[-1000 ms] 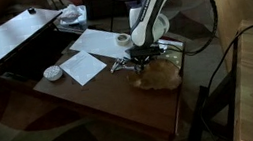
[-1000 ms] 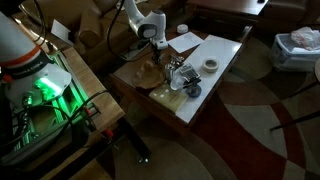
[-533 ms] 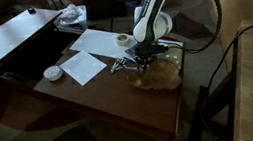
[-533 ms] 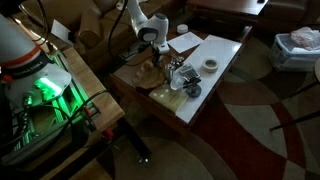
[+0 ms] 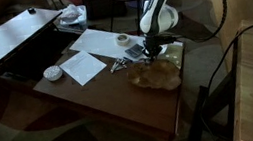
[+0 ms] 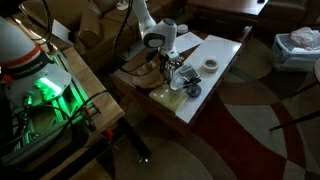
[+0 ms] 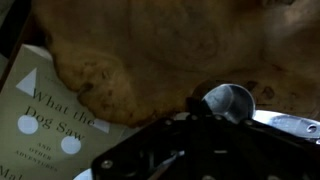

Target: Pick up the metallic measuring spoon and put it in the wooden bowl

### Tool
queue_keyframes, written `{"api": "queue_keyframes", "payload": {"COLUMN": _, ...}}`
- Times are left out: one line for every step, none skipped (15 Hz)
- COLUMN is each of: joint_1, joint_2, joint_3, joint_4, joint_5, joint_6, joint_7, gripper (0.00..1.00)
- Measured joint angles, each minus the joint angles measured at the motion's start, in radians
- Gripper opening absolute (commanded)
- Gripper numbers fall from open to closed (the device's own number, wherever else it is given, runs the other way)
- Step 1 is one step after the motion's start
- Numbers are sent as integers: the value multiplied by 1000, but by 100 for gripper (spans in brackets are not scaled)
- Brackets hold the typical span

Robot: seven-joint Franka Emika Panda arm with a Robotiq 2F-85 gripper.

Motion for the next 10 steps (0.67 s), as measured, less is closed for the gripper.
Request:
{"api": "queue_keyframes", "payload": {"joint_1": -30, "joint_2": 0, "joint_3": 11, "joint_4": -4, "joint_5": 0, "joint_6": -5, "joint_7": -66, "gripper": 1}}
{"api": "queue_keyframes", "payload": {"joint_1": -60, "joint_2": 0, "joint_3": 26, "joint_4": -8, "joint_5": 0, "joint_6": -19, "joint_7": -132, "gripper": 1}}
{"api": "queue_keyframes", "payload": {"joint_1": -87, "joint_2": -1, "joint_3": 44, "joint_4": -13, "joint_5": 0, "joint_6": -38, "joint_7": -191, "gripper": 1}}
{"api": "queue_keyframes", "payload": {"joint_1": -109, "joint_2": -3, "joint_3": 61, "joint_4": -19, "joint_5": 0, "joint_6": -61, "joint_7": -242, "gripper": 1}}
{"api": "queue_keyframes", "payload": {"joint_1": -126, "joint_2": -7, "joint_3": 76, "joint_4": -27, "joint_5": 0, "joint_6": -85, "joint_7": -282, "gripper": 1}}
{"api": "queue_keyframes", "payload": {"joint_1": -138, "joint_2": -13, "joint_3": 88, "joint_4": -36, "joint_5": 0, "joint_6": -111, "joint_7": -312, "gripper": 1}}
{"api": "queue_keyframes", "payload": {"joint_1": -144, "joint_2": -21, "joint_3": 97, "joint_4": -44, "joint_5": 0, "joint_6": -135, "joint_7": -334, "gripper": 1}}
{"api": "queue_keyframes", "payload": {"joint_1": -147, "joint_2": -30, "joint_3": 103, "joint_4": -53, "joint_5": 0, "joint_6": -158, "joint_7": -350, "gripper": 1}}
{"api": "queue_keyframes", "payload": {"joint_1": -147, "joint_2": -39, "joint_3": 107, "joint_4": -61, "joint_5": 0, "joint_6": -178, "joint_7": -360, "gripper": 1}}
{"api": "queue_keyframes", "payload": {"joint_1": -146, "joint_2": -46, "joint_3": 109, "joint_4": -67, "joint_5": 0, "joint_6": -191, "joint_7": -365, "gripper": 1}}
